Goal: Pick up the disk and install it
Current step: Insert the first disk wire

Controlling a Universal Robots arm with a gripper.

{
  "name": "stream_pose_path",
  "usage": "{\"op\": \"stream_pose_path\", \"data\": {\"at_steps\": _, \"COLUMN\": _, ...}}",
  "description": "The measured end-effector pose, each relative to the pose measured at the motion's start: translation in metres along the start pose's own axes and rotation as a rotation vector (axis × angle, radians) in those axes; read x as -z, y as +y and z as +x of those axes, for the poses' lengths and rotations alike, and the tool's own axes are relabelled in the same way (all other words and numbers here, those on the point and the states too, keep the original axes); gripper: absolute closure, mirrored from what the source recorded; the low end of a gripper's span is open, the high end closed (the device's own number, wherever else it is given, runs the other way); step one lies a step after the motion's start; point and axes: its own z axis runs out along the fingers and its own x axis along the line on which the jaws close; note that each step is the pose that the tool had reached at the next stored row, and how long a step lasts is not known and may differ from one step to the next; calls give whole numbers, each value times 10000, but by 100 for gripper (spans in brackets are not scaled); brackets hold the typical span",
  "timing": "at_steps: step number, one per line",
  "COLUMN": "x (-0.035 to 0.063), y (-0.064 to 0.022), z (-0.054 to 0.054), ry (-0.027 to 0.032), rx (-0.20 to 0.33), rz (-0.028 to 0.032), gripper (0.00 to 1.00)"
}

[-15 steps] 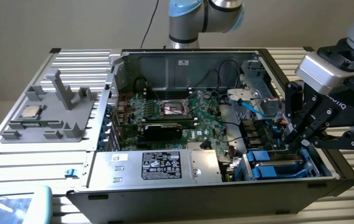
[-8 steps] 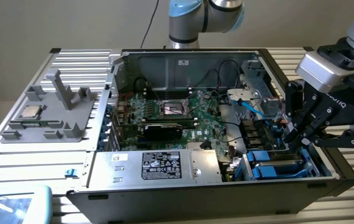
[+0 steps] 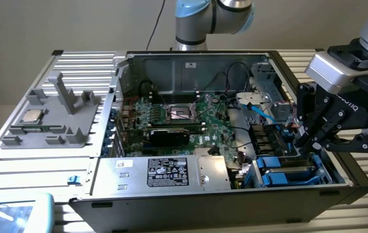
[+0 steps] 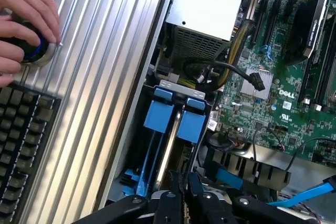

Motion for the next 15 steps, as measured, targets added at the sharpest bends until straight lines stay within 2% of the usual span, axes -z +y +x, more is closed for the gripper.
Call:
{"op": "stream_pose_path", "data": {"at_steps": 8, "x": -16, "y": -2, "z": 0, "ry": -103, "rx": -1262, "rz": 24, "gripper": 84}}
{"op": "stream_pose_path", "data": {"at_steps": 15, "x": -38, "y": -9, "z": -19, "ry": -117, "rx": -1519, "rz": 28, "gripper": 84}}
